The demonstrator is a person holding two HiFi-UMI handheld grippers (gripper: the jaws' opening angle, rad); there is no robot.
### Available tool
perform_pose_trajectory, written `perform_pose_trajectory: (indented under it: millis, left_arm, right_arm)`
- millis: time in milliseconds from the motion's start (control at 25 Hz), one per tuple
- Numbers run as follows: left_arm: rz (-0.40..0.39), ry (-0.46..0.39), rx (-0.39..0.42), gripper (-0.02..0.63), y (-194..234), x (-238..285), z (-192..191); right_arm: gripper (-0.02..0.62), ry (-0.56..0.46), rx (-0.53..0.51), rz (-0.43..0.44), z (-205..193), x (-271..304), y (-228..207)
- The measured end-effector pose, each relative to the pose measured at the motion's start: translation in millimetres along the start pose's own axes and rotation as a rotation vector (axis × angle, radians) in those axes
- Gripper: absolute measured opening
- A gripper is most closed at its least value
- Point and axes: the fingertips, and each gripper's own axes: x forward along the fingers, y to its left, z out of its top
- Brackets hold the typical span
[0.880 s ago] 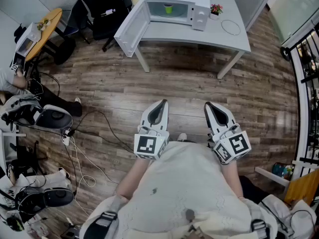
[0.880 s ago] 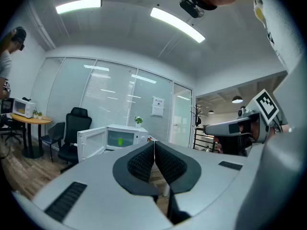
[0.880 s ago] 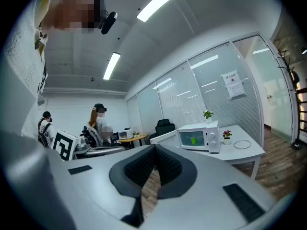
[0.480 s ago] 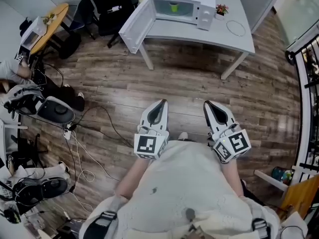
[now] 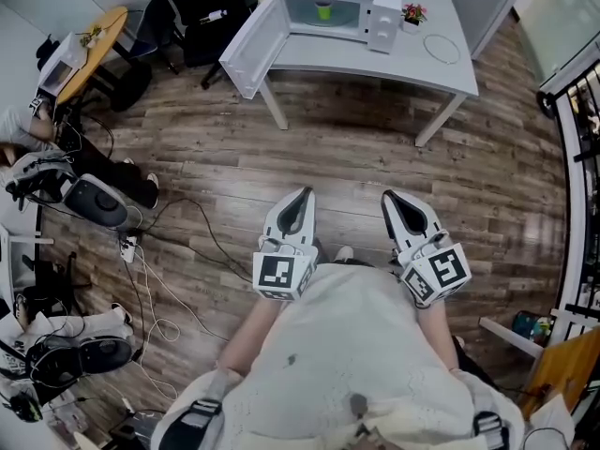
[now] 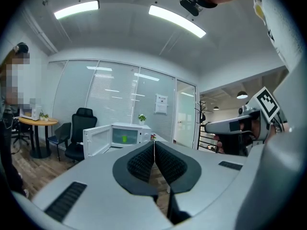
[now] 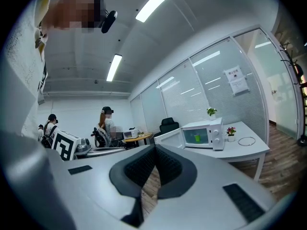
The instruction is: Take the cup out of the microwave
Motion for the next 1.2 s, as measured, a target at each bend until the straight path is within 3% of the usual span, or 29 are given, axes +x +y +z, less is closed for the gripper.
perform_pose_trajectory:
  millis: [240,360,840,1200]
  left_arm:
    - [-0.016,-0.04,0.015,0.032,-6,5,8]
    - [-0.026,-0.05,0.012,0.175,-8,8,10]
    - [-0.023,-0.002,0.008,0.177,-2,21,-4]
    - [-0.045,-0.016,0.003,0.176,28,71,4]
  right_arm:
    - [0.006,-0.006,-0.004,-0.024,3,-6,-7]
    - [0.006,-0.002,-0.001,-0.027,2,-7,-10]
    - [0.008,0.006,0.05,-0.002,-6,8,-21]
    - [0.008,0.0,0.044,-0.029,3,52,-52]
